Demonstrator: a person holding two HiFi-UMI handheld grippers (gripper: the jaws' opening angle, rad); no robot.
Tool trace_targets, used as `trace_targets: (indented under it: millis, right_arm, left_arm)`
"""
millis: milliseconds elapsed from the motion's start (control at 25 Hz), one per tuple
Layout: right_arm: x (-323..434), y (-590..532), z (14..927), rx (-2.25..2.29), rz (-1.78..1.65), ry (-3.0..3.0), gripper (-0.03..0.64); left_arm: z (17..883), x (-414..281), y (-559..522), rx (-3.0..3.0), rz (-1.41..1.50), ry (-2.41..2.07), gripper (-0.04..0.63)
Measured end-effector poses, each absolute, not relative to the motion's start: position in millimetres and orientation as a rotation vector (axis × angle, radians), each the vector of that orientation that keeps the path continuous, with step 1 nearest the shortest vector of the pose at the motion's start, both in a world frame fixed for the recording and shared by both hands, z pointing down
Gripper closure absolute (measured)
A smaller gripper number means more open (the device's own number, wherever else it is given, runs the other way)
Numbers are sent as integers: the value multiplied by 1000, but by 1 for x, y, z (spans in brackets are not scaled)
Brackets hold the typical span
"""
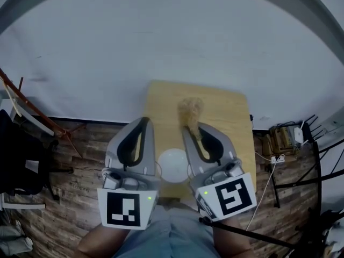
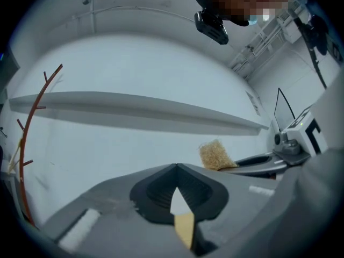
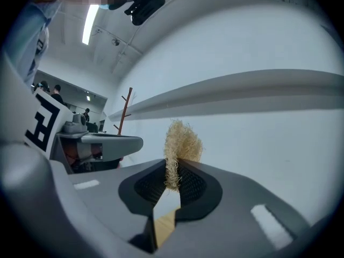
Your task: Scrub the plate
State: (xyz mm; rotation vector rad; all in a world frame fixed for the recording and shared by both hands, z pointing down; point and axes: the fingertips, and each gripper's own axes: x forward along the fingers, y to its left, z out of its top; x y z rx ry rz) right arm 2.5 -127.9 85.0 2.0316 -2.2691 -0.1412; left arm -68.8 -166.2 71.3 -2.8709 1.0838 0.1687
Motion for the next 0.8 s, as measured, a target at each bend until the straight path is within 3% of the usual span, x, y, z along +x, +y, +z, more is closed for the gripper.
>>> trace_targets:
  millis: [800]
  right_arm:
    - [12,-128,87,2039,-168,-2250,578]
  left_arm:
    - [72,-54,-162,-2886,176,1043,575]
